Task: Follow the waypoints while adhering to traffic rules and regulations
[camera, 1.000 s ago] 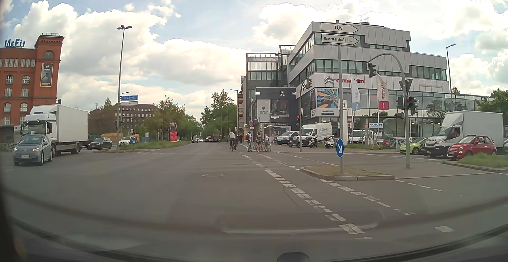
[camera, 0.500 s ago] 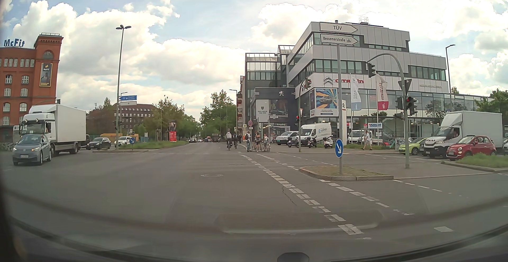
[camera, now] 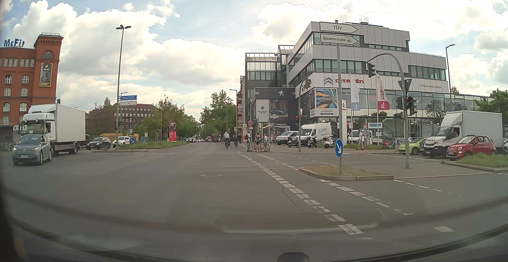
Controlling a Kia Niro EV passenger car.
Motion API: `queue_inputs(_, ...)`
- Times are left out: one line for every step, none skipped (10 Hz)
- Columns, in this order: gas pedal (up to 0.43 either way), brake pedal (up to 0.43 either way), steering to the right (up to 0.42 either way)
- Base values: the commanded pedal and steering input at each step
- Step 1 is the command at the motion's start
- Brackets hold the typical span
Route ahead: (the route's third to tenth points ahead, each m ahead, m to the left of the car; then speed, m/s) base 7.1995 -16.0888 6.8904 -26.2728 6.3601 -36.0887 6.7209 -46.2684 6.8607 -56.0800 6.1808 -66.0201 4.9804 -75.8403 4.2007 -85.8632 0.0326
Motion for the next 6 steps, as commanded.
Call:
queue_inputs(0.000,0.244,0.738)
queue_inputs(0.000,0.238,0.738)
queue_inputs(0.000,0.244,0.738)
queue_inputs(0.000,0.244,0.737)
queue_inputs(0.000,0.238,0.738)
queue_inputs(0.000,0.244,0.738)
